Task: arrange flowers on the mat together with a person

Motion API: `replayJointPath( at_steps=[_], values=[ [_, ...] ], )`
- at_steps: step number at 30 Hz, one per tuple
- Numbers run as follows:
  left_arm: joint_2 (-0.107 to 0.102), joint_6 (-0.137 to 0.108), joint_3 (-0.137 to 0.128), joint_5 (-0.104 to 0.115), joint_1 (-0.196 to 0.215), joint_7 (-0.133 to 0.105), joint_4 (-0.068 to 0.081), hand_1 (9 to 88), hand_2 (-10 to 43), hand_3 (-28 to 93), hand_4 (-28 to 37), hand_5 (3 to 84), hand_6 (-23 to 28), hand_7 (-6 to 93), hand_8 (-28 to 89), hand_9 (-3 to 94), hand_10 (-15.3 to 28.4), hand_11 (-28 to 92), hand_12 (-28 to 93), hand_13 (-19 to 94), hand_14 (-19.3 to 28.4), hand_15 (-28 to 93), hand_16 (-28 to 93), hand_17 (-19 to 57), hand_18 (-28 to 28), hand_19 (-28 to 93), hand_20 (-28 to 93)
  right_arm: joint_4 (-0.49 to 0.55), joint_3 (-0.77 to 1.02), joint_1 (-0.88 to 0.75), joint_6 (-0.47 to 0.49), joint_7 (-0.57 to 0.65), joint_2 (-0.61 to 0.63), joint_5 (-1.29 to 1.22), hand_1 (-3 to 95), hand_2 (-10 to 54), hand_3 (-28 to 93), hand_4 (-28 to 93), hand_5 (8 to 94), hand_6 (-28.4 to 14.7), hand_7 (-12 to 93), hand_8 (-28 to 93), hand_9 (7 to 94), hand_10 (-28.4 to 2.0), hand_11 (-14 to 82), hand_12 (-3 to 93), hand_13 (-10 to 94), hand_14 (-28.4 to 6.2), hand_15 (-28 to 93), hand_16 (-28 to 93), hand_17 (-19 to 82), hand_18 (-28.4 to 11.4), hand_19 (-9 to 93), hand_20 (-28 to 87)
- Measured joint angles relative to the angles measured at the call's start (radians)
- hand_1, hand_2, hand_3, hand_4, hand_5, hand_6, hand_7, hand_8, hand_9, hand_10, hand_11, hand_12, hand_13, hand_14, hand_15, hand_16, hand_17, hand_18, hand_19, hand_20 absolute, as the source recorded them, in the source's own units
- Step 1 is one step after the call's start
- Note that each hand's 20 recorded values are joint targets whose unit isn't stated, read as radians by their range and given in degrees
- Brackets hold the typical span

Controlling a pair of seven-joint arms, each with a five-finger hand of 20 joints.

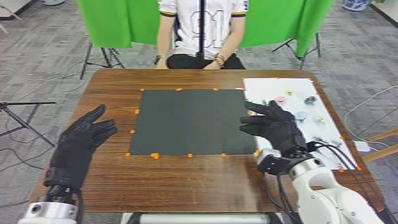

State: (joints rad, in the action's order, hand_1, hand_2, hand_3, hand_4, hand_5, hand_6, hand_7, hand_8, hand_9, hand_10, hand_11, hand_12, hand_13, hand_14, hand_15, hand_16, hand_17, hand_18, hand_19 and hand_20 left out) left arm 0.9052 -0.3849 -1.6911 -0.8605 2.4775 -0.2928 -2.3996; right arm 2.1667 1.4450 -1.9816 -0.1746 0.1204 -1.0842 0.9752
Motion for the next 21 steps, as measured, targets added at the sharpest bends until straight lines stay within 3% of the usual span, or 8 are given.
replayJointPath(
  at_steps=[21],
  values=[
    [0.003,0.000,0.000,-0.001,-0.001,0.007,0.000,21.7,4.2,79,-28.3,32.4,6.6,15.3,-11,32.5,19.9,27,11,20,25.7,48,-9,-10.7,24.3,48,6,0.000,0.004,-0.002,0.002,0.009,-0.001,0.001,13.9,13.8,71,-27,52.8,-3.5,12,-11,56.4,-21.0,18.6,14.3,46,-21.5,49,9,11,-26.2,55,12]
  ],
)
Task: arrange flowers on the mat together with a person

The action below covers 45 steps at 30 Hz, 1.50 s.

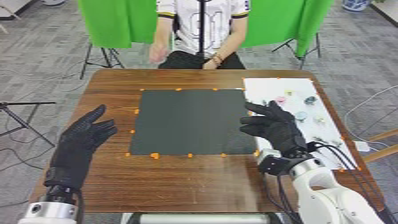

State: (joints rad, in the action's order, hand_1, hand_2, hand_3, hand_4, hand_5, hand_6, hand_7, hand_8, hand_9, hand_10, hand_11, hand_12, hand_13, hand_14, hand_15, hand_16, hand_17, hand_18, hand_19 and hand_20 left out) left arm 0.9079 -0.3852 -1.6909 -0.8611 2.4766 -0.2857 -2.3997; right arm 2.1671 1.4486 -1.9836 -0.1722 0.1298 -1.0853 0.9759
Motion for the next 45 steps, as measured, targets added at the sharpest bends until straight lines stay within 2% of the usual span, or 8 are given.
replayJointPath(
  at_steps=[8,22,45],
  values=[
    [0.012,0.001,-0.002,-0.002,-0.001,0.016,0.000,21.7,4.3,79,-28.3,32.4,6.6,15.4,-11,32.4,19.9,27,11,20,25.7,49,-9,-10.6,24.2,48,6,0.000,0.001,-0.003,0.000,0.005,-0.001,0.001,13.9,13.8,71,-27,52.9,-3.6,12,-11,56.4,-21.0,18.6,14.3,46,-21.5,49,9,11,-26.1,55,12],
    [0.010,0.001,-0.001,-0.002,-0.002,0.010,0.000,21.7,4.4,79,-28.3,32.4,6.6,15.5,-11,32.4,19.9,27,11,21,25.7,48,-9,-10.6,24.1,48,6,0.000,-0.001,-0.002,-0.002,0.003,-0.001,-0.001,13.9,13.8,71,-26,52.8,-3.5,12,-11,56.4,-21.0,18.6,14.3,46,-21.4,49,9,11,-26.1,55,12],
    [0.012,0.001,-0.006,-0.003,0.000,0.013,0.000,21.7,4.5,79,-28.3,32.5,6.6,15.3,-11,32.6,20.0,27,11,21,25.8,48,-9,-10.6,24.2,48,7,0.000,0.001,-0.003,-0.002,0.003,-0.002,-0.001,13.9,13.6,72,-27,52.9,-3.6,12,-11,56.3,-21.1,18.5,14.2,46,-21.5,49,9,10,-26.1,55,12]
  ],
)
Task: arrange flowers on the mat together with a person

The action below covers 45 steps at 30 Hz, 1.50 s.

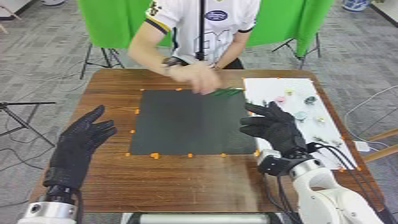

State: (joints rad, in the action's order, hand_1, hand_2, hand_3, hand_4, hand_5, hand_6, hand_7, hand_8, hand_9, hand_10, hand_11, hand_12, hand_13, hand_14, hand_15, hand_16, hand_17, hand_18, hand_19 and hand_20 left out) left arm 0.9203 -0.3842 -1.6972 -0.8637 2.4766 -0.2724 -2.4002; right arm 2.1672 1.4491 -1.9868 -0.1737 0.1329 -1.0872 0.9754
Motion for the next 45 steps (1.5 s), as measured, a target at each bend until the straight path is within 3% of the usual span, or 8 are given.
replayJointPath(
  at_steps=[15,17,19,21,29,45],
  values=[
    [0.000,0.000,0.000,0.006,0.004,-0.006,0.000,21.7,4.4,79,-28.3,32.6,6.7,15.1,-11,32.7,20.0,27,11,21,25.9,49,-9,-10.7,24.3,48,7,0.000,0.000,-0.001,0.000,0.000,-0.001,0.000,13.9,13.4,72,-27,53.1,-3.6,12,-11,56.1,-20.9,18.7,14.2,45,-21.6,49,8,10,-26.0,55,12],
    [-0.001,0.004,0.001,0.033,0.004,-0.022,0.000,21.6,4.4,79,-28.3,32.7,6.7,15.2,-11,32.8,20.1,27,11,21,26.0,49,-9,-10.6,24.3,48,7,0.000,0.000,-0.001,0.000,0.000,-0.001,0.000,13.8,13.4,72,-27,53.1,-3.6,12,-11,56.1,-20.9,18.7,14.2,45,-21.6,49,8,10,-26.0,55,12],
    [-0.001,0.007,0.002,0.078,0.004,-0.043,0.000,21.6,4.4,79,-28.3,32.8,6.7,15.3,-11,32.9,20.1,27,11,21,26.0,49,-9,-10.6,24.4,48,7,0.000,0.000,-0.001,0.000,0.000,-0.001,0.000,13.8,13.4,72,-27,53.1,-3.5,12,-11,56.2,-20.9,18.7,14.2,45,-21.6,49,8,10,-26.0,55,12],
    [-0.001,0.009,0.001,0.096,0.004,-0.048,0.000,21.6,4.4,79,-28.3,32.8,6.7,15.4,-11,33.0,20.2,27,11,21,26.0,49,-9,-10.6,24.5,49,7,0.000,0.000,-0.001,0.000,0.000,-0.001,0.000,13.9,13.4,72,-27,53.1,-3.5,12,-11,56.1,-20.9,18.7,14.2,45,-21.6,49,8,10,-26.0,55,12],
    [-0.001,0.010,-0.004,0.072,0.006,-0.045,-0.002,21.6,4.4,79,-28.3,32.9,6.8,15.6,-11,33.0,20.2,28,11,21,26.2,49,-9,-10.5,24.4,49,7,0.000,0.000,-0.003,0.000,0.001,-0.001,0.001,13.6,13.2,73,-27,53.1,-3.5,13,-11,55.8,-20.9,18.6,14.1,45,-21.7,49,8,10,-25.8,55,12],
    [0.003,0.015,-0.006,0.064,0.006,-0.028,-0.003,21.5,4.4,79,-28.3,33.1,7.0,15.5,-11,33.0,20.3,28,11,21,26.3,50,-10,-10.5,24.5,49,6,0.001,0.001,-0.008,0.001,0.006,-0.004,0.002,13.4,12.8,74,-27,53.2,-3.4,13,-11,55.5,-21.1,18.5,14.0,44,-21.9,49,8,10,-25.7,54,12]
  ],
)
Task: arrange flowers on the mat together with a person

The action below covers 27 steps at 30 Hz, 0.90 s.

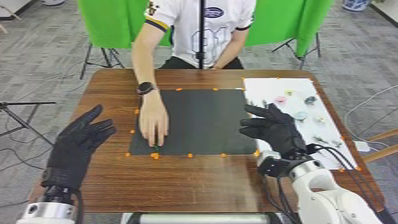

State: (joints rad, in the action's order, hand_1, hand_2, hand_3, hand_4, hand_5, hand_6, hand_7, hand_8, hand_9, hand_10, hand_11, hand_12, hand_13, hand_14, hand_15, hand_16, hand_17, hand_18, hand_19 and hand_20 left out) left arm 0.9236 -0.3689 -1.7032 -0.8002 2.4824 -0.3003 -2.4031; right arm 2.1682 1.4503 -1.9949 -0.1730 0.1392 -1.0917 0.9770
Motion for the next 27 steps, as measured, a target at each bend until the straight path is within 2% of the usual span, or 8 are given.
replayJointPath(
  at_steps=[18,24,27],
  values=[
    [-0.002,-0.001,0.003,0.000,-0.005,-0.004,0.000,21.6,4.4,79,-28.3,33.2,7.1,15.4,-11,33.1,20.5,28,11,21,26.5,51,-10,-10.5,24.6,49,6,-0.001,0.000,0.003,0.000,-0.002,0.000,0.000,13.5,12.4,74,-27,53.1,-3.3,13,-11,55.2,-21.1,18.6,13.9,44,-22.1,49,8,10,-25.6,54,11],
    [-0.003,-0.002,0.004,0.000,-0.003,-0.010,0.000,21.6,4.5,79,-28.3,33.3,7.1,15.5,-11,33.1,20.5,28,11,21,26.5,51,-10,-10.5,24.6,50,6,0.005,0.011,0.004,0.000,0.001,0.001,0.021,18.5,8.9,74,-26,52.1,-3.4,13,-11,55.1,-20.7,18.8,14.0,46,-21.7,51,8,16,-26.4,60,13],
    [-0.005,-0.003,0.004,0.001,0.000,-0.013,0.000,21.6,4.5,79,-28.3,33.3,7.1,15.5,-11,33.1,20.5,28,11,21,26.5,51,-10,-10.5,24.6,50,6,0.031,0.027,0.005,-0.010,0.039,0.006,0.118,21.4,7.3,73,-25,51.6,-3.7,14,-11,55.0,-20.5,19.2,14.0,48,-21.4,52,7,19,-26.7,63,12]
  ],
)
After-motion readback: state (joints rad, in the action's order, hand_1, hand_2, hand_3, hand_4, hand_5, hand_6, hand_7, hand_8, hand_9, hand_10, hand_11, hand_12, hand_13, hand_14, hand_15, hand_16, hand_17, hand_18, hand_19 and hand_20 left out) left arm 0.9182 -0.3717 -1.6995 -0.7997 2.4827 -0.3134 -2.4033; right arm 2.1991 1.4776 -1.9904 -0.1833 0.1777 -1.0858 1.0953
